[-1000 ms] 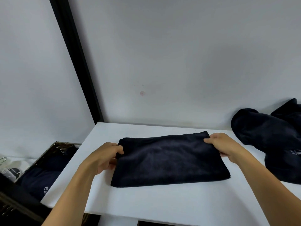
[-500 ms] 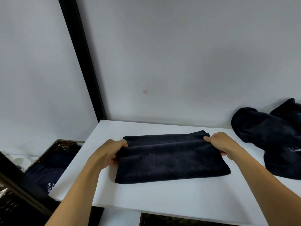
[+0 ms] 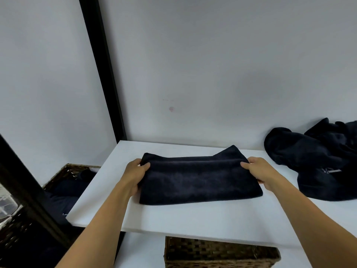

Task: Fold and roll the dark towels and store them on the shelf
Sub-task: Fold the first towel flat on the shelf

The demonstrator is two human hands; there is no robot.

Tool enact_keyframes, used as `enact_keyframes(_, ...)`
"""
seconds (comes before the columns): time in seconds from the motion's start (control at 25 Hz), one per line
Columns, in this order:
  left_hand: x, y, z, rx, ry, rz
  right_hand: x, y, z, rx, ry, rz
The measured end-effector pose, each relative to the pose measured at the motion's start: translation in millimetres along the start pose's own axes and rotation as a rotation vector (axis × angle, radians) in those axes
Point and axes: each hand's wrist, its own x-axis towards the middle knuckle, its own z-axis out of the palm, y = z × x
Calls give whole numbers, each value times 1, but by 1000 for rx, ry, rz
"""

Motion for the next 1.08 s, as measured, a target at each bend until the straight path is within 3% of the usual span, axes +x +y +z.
enact_keyframes(0.08,-5,6,3,92,41,-15,-1,2,4,-48,62,4)
enact_keyframes(0.24,-25,7,-12,135,-147,-136,-7,7,0,-27,-2,87)
enact_keyframes(0.32,-33,-4,-17,34,-193,-119,-12,12,-2,-44,-6,73)
enact_keyframes(0.44,-30,-13,-19,-44,-136,-111,-16,13,-2,21,17,64)
enact_keyframes(0.6,-10,5,-8,93,-8,-128,-6,-13,2,169,-57,124)
enact_keyframes(0.8,27,6,13,184,155,114,48,-12,19,182,143,82)
enact_keyframes(0.96,33,1,15,390,329,159,48,-4,15,-220,267,-47)
enact_keyframes(1.08,15,5,31,718,392,277,38,-15,14,-453,361,-201)
